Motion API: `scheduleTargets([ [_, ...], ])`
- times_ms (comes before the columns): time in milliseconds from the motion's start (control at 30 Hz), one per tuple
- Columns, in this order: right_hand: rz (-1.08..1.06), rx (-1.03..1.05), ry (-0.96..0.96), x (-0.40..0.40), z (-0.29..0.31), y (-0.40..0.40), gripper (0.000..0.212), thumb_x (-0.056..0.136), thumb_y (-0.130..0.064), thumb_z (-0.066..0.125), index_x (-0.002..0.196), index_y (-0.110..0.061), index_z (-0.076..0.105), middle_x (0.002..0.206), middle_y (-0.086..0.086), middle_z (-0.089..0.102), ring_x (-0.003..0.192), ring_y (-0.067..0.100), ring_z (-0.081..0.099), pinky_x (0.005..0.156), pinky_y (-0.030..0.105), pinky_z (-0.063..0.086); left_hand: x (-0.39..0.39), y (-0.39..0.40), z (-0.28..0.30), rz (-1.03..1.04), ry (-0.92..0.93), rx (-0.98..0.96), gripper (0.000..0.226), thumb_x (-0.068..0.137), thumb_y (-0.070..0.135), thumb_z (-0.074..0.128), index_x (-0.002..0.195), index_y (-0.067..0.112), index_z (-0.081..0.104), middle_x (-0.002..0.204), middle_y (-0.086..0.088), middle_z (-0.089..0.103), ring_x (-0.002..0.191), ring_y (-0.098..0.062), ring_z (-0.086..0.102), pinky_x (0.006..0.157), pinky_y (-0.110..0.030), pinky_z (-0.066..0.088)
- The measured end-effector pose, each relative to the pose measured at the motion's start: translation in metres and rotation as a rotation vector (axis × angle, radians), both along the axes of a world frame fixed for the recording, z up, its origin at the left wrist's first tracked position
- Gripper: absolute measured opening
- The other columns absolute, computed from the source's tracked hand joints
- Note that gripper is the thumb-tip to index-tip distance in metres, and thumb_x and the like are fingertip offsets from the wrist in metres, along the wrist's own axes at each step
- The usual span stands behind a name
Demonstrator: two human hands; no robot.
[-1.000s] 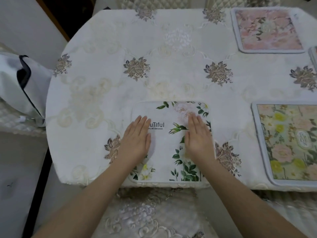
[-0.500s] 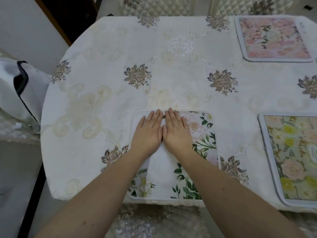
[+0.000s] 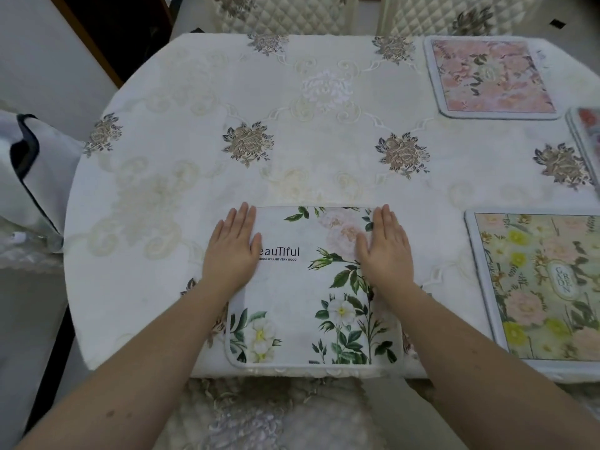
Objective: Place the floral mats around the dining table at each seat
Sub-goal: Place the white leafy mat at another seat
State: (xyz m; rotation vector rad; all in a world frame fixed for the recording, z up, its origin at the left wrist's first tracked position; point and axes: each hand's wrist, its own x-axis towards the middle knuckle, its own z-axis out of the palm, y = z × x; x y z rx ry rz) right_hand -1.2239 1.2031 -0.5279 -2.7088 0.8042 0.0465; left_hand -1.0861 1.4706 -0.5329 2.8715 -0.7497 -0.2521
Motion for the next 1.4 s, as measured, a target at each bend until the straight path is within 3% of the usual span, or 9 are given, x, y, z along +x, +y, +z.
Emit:
scheduleTargets([
  [200,-0.059,-0.012,0.045,-0.009,0.009,0.004,0.062,0.103,-0.040,0.019,0.156,-0.009,0.009,0.164,0.008,0.006,0.151,0.019,0.001,0.122,0.037,0.001,-0.018,0.016,0.007,0.090,-0.041,0.041,0.058,0.106,0.034,0.018,0.157,0.008,0.014,0.165,-0.010,0.014,0.152,-0.025,0.011,0.123,-0.040,0.007],
  [333,0.047,0.037,-0.051,-0.016,0.013,0.071,0.058,0.101,-0.026,0.027,0.154,-0.007,0.018,0.163,0.010,0.013,0.151,0.023,0.007,0.123,0.039,0.006,-0.067,-0.008,0.017,0.065,0.001,-0.082,0.062,0.097,0.025,0.019,0.155,0.004,0.021,0.162,-0.014,0.022,0.151,-0.027,0.018,0.122,-0.040,0.013],
  [400,0.111,0.066,-0.040,-0.021,0.008,0.112,0.059,0.099,-0.027,0.022,0.154,-0.007,0.022,0.162,0.010,0.017,0.150,0.023,0.011,0.122,0.038,0.008,-0.096,-0.024,0.019,0.036,0.043,-0.136,0.063,0.095,0.026,0.019,0.154,0.002,0.026,0.160,-0.015,0.026,0.149,-0.029,0.023,0.121,-0.040,0.017],
  [500,0.173,0.031,0.020,-0.037,0.000,0.147,0.062,0.098,-0.034,0.010,0.154,-0.009,0.023,0.162,0.006,0.018,0.150,0.020,0.014,0.121,0.035,0.006,-0.128,-0.030,0.016,-0.008,0.099,-0.095,0.068,0.096,0.037,0.010,0.155,0.006,0.021,0.163,-0.011,0.018,0.151,-0.023,0.016,0.123,-0.038,0.011],
  [767,0.337,-0.053,0.020,-0.101,-0.001,0.129,0.059,0.101,-0.038,0.029,0.153,-0.011,0.027,0.160,0.004,0.023,0.148,0.018,0.020,0.120,0.038,0.013,-0.154,0.027,0.004,-0.171,0.047,0.035,0.060,0.100,0.041,0.026,0.156,0.019,0.024,0.163,-0.001,0.021,0.151,-0.019,0.019,0.121,-0.041,0.012],
  [900,0.342,-0.062,0.066,-0.129,0.002,0.109,0.060,0.102,-0.043,0.024,0.156,-0.016,0.016,0.163,-0.001,0.011,0.150,0.013,0.008,0.121,0.036,0.006,-0.157,0.047,0.007,-0.171,0.069,0.057,0.062,0.101,0.044,0.025,0.157,0.017,0.023,0.163,-0.002,0.020,0.150,-0.020,0.019,0.121,-0.035,0.007],
  [1100,0.261,-0.021,0.110,-0.142,0.006,0.101,0.068,0.101,-0.055,0.016,0.156,-0.021,-0.001,0.163,-0.003,-0.008,0.149,0.011,-0.010,0.122,0.038,-0.001,-0.160,0.079,0.015,-0.180,0.114,0.151,0.069,0.097,0.057,0.005,0.156,0.022,-0.002,0.163,0.007,-0.005,0.150,-0.008,-0.005,0.120,-0.027,-0.007],
  [1300,0.152,0.001,0.151,-0.157,0.010,0.091,0.073,0.097,-0.056,0.009,0.155,-0.014,-0.006,0.163,0.004,-0.009,0.150,0.018,-0.010,0.121,0.036,-0.006,-0.165,0.101,0.027,-0.205,0.076,0.284,0.065,0.103,0.051,0.008,0.157,0.016,0.015,0.163,0.002,0.014,0.150,-0.017,0.022,0.119,-0.033,0.007],
  [1400,0.083,0.058,0.157,-0.159,0.016,0.088,0.071,0.099,-0.051,0.013,0.156,-0.012,-0.004,0.164,0.007,-0.006,0.150,0.020,-0.007,0.121,0.037,-0.001,-0.165,0.100,0.038,-0.221,0.062,0.297,0.073,0.095,0.055,-0.006,0.156,0.018,0.000,0.163,0.005,-0.003,0.151,-0.013,0.009,0.118,-0.028,-0.003],
])
